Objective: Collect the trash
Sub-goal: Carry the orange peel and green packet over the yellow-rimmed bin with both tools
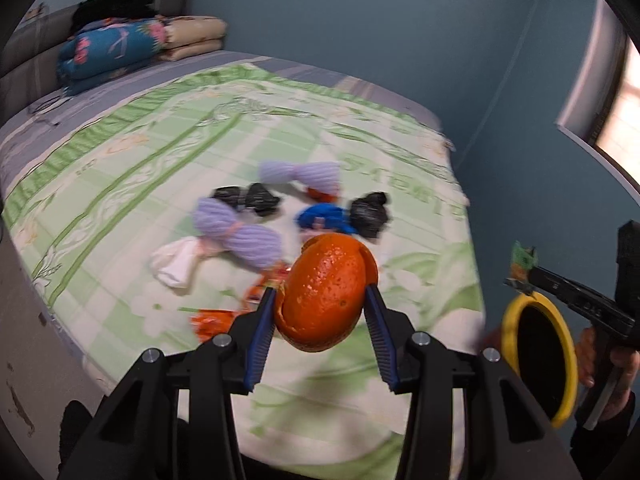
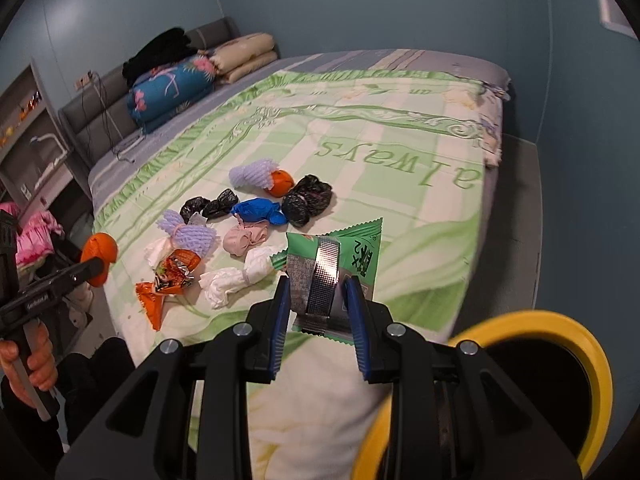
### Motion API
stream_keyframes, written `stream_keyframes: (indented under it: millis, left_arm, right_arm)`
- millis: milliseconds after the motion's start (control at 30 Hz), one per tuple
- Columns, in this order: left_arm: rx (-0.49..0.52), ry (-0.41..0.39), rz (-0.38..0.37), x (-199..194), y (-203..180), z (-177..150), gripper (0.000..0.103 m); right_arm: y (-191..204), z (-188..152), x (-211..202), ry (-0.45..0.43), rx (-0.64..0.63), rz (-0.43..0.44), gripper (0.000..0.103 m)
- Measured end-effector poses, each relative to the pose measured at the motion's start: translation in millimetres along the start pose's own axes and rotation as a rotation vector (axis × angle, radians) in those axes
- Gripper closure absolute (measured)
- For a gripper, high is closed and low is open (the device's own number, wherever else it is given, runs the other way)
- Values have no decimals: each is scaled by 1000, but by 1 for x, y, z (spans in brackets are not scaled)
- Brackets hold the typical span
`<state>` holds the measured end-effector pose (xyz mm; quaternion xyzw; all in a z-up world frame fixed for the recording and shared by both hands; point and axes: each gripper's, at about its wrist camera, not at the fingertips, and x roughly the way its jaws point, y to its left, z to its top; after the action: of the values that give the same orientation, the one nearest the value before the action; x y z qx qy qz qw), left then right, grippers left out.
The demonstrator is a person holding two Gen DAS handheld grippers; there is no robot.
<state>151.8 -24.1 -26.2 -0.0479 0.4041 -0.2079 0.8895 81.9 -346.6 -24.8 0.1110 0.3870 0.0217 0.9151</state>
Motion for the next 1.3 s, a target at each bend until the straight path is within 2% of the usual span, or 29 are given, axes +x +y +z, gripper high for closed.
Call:
stream_keyframes:
  millis: [333,600,700,800,933,1100,1300]
  left_arm:
    - [167,86,-164,-12,-120,-15,61]
    - [274,201,-274,15,-201,-29,61]
    - [303,221,-306,28,-225,-33,61]
    - [299,257,-355,46,-245,-36,61]
    - [309,278,-385,61,-264,-44,61]
    - [333,314,-396,74,-277,-57,61]
    - [370,362,-414,84,-287,-76,61]
  right_arm:
    - [-51,-23,-66,-55,117,-83,76]
    - [-92,-37,-96,-99,244,-150,75]
    - [-106,-42,-98,-108,289,-141,75]
    - [-120,-50,-95,-99,330,-144,75]
    - [-139,-57,-95,-96,380,-160,75]
    - [-156,-64,-92,-88,421,-174,74]
    - [-159,-66,-86,-70,428,-179,72]
